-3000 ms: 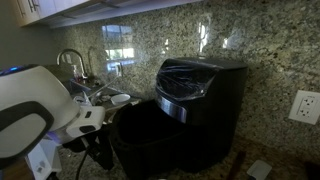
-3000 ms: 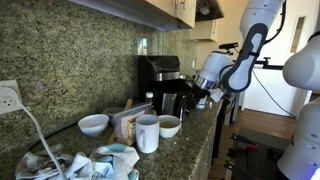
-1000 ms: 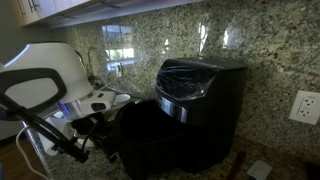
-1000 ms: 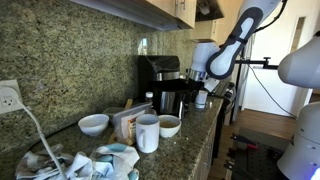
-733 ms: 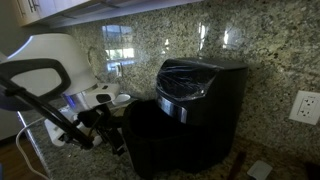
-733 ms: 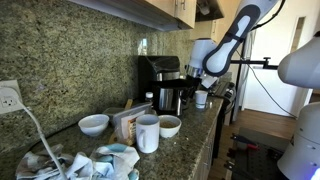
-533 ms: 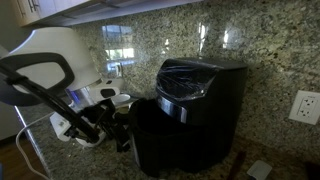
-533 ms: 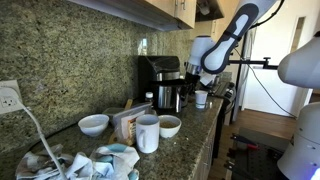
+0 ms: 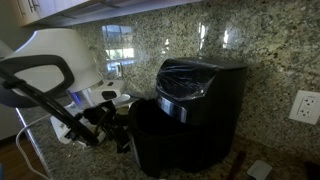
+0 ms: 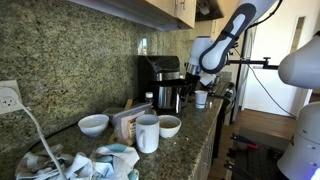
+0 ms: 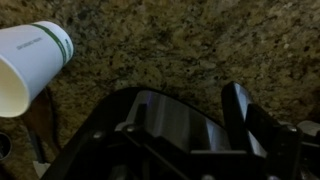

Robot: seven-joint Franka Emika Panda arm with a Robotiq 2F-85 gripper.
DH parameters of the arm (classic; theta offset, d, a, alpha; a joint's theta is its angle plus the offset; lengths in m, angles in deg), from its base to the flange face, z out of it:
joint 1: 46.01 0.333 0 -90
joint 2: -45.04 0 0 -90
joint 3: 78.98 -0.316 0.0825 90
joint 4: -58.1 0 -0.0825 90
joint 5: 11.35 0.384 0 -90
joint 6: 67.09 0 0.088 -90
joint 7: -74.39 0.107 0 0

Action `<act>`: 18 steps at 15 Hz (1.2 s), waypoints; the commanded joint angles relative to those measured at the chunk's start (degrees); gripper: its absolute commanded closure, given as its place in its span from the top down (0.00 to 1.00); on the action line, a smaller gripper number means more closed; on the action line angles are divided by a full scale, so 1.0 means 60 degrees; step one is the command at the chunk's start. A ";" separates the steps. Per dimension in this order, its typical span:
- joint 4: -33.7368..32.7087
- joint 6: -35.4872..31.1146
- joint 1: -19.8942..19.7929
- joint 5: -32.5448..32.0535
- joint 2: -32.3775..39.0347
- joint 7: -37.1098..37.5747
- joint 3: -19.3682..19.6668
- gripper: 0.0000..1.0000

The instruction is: Open the air fryer, then pick the bottle and put it in

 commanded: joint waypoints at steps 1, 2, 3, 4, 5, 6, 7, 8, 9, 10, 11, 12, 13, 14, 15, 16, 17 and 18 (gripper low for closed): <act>-0.0140 0.0396 0.2673 0.0879 -0.0445 -0.0720 0.2529 1.00; -0.0115 0.0618 0.1519 0.0793 -0.0511 -0.0655 0.1410 1.00; -0.0132 0.0930 0.1857 0.0975 -0.0626 -0.0834 0.1717 1.00; -0.0153 0.1190 0.1853 0.1058 -0.0752 -0.0862 0.1697 1.00; -0.0220 0.1557 0.1851 0.1212 -0.0895 -0.1040 0.1714 1.00; -0.0289 0.1926 0.1888 0.1409 -0.1053 -0.1286 0.1725 1.00; -0.0347 0.2234 0.1923 0.1666 -0.1216 -0.1588 0.1766 1.00; -0.0387 0.2448 0.1959 0.1935 -0.1454 -0.1858 0.1827 1.00; -0.0454 0.2577 0.2009 0.2279 -0.1707 -0.2155 0.1900 1.00; -0.0532 0.2688 0.2081 0.2641 -0.1926 -0.2518 0.1991 1.00; -0.0604 0.2672 0.2166 0.3033 -0.2179 -0.2837 0.2123 1.00; -0.0674 0.2599 0.2284 0.3431 -0.2432 -0.3158 0.2286 1.00; -0.0749 0.2361 0.2475 0.3947 -0.2697 -0.3549 0.2518 1.00; -0.0796 0.2114 0.2698 0.4480 -0.2923 -0.3914 0.2784 1.00; -0.0886 0.1994 0.2970 0.5013 -0.3116 -0.4269 0.3060 1.00; -0.0967 0.1860 0.3283 0.5568 -0.3222 -0.4701 0.3374 1.00; -0.1048 0.1794 0.3562 0.6038 -0.3325 -0.5022 0.3640 1.00; -0.1118 0.1743 0.3834 0.6474 -0.3371 -0.5337 0.3890 1.00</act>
